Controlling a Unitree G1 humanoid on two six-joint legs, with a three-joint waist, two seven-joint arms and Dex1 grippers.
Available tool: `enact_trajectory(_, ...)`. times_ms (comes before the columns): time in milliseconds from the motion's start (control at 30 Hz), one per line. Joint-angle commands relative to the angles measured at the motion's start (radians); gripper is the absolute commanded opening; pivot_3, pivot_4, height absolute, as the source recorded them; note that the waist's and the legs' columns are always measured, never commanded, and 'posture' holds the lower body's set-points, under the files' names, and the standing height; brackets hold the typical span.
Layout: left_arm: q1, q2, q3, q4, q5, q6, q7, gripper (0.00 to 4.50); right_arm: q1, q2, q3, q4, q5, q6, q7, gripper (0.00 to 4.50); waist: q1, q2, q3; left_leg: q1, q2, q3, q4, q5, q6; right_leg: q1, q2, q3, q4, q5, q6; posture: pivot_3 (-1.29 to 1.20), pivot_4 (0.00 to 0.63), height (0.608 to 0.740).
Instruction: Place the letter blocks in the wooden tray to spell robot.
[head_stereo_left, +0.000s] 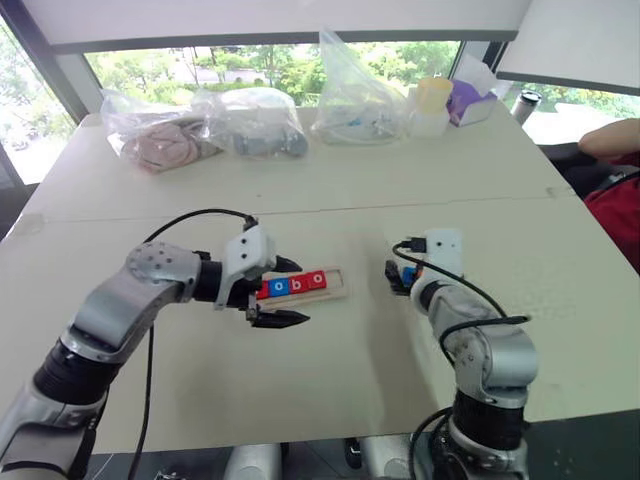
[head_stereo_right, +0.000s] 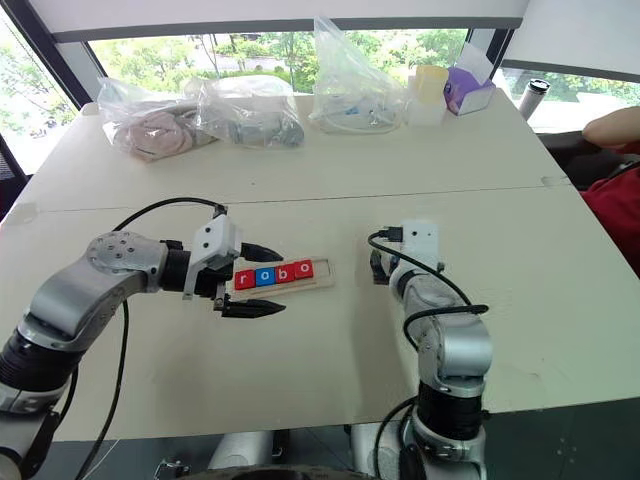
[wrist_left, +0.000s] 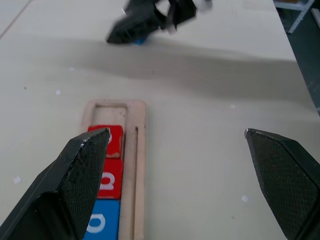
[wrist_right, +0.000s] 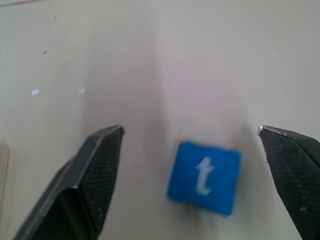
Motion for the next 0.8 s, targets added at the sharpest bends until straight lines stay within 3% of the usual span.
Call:
enact_trajectory(33, 0.007, 0.023, 0.051, -0.033, -0.03, -0.002, -0.023, 4.5, -0.029, -0.158, -0.018, -0.006, 0.103, -0.134, 0.225, 4.46, 0.0, 0.0, 0.0, 0.0, 0.0, 0.0, 0.0, 0.0, 0.0, 0.0, 0.0, 0.0, 0.0, 0.0, 0.0, 0.0, 0.15, 0.74)
enact_trajectory(100, 0.01, 0.03, 0.077, -0.039, -0.052, 0.007, -0.029, 4.5, -0.025, -0.296, -0.039, 0.052, 0.156, -0.23, 0.39, 4.46, 0.0, 0.0, 0.0, 0.0, 0.0, 0.0, 0.0, 0.0, 0.0, 0.0, 0.0, 0.0, 0.0, 0.0, 0.001, 0.0, 0.15, 0.74)
enact_trajectory(167, 0.009, 0.036, 0.107, -0.047, -0.078, 0.018, -0.027, 4.5, 0.011, -0.478, -0.035, 0.151, 0.213, -0.395, 0.662, 4.46, 0.003, -0.001, 0.0, 0.0, 0.0, -0.001, -0.001, 0.0, 0.0, 0.001, 0.0, -0.001, -0.001, -0.001, 0.001, 0.0, 0.15, 0.74)
enact_trajectory(300, 0.01, 0.043, 0.176, -0.05, -0.127, 0.049, -0.012, 4.5, 0.041, -0.665, -0.008, 0.399, 0.249, -0.605, 0.959, 4.46, 0.001, -0.002, 0.001, 0.0, 0.0, 0.0, 0.0, 0.0, 0.001, 0.002, 0.0, -0.001, -0.002, -0.001, 0.002, 0.0, 0.15, 0.74)
enact_trajectory(500, 0.037, 0.08, 0.281, -0.046, -0.209, 0.109, -0.007, 4.5, 0.019, -0.709, 0.084, 0.618, 0.192, -0.821, 1.099, 4.46, -0.002, -0.002, 0.001, 0.002, 0.001, 0.001, 0.0, 0.0, 0.001, 0.002, 0.002, 0.0, 0.0, 0.001, 0.004, 0.0, 0.15, 0.74)
enact_trajectory(800, 0.067, 0.099, 0.289, -0.037, -0.198, 0.104, 0.022, 4.5, -0.105, -0.661, 0.179, 0.897, 0.074, -1.105, 1.112, 4.46, 0.002, -0.002, 0.001, 0.001, 0.0, 0.002, 0.003, 0.0, 0.001, 0.002, 0.0, 0.0, 0.0, 0.002, 0.002, 0.0, 0.15, 0.74)
